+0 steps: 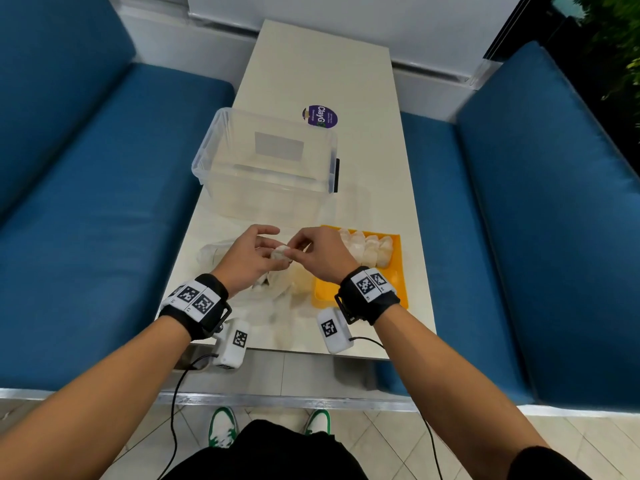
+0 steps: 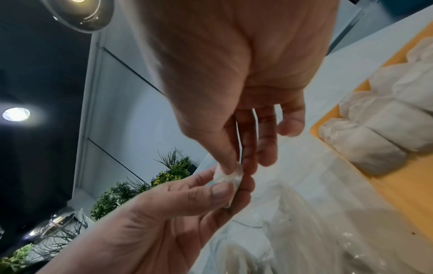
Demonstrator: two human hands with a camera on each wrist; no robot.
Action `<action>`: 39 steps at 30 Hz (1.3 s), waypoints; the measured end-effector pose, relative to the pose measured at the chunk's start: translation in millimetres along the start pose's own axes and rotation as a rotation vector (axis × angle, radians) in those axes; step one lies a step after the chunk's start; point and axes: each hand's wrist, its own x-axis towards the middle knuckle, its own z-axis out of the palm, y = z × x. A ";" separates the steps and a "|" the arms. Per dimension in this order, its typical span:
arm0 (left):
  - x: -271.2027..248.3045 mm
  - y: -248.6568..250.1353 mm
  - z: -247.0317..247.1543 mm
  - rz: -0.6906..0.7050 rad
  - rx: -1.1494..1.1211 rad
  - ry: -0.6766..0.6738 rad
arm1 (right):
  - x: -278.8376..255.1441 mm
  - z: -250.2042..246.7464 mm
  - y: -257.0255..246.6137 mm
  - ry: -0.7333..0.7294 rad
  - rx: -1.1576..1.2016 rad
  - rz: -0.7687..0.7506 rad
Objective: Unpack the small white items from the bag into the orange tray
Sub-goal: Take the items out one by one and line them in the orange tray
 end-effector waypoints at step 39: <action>2.4 -24.9 -16.1 -0.006 0.313 0.103 | -44.1 -102.2 93.0 0.074 -0.371 0.208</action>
